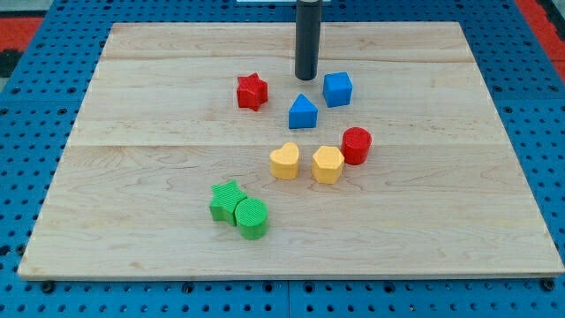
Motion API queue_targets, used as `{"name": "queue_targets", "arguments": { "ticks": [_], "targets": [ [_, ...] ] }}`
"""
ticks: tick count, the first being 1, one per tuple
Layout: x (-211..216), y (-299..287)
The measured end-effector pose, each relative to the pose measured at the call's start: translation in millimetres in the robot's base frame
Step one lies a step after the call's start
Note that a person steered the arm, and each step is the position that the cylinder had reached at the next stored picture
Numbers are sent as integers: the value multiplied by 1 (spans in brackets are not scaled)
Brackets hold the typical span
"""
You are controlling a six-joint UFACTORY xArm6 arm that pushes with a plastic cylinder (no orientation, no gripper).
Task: Slide the cube above the red circle
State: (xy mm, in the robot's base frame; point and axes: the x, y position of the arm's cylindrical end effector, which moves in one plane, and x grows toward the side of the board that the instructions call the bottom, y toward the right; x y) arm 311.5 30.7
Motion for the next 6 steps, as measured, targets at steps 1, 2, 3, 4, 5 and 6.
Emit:
{"name": "queue_targets", "arguments": {
  "ticks": [1,2,3,4,5,6],
  "targets": [
    [0,1],
    [0,1],
    [7,0],
    [7,0],
    [25,91],
    [104,172]
  ]
}}
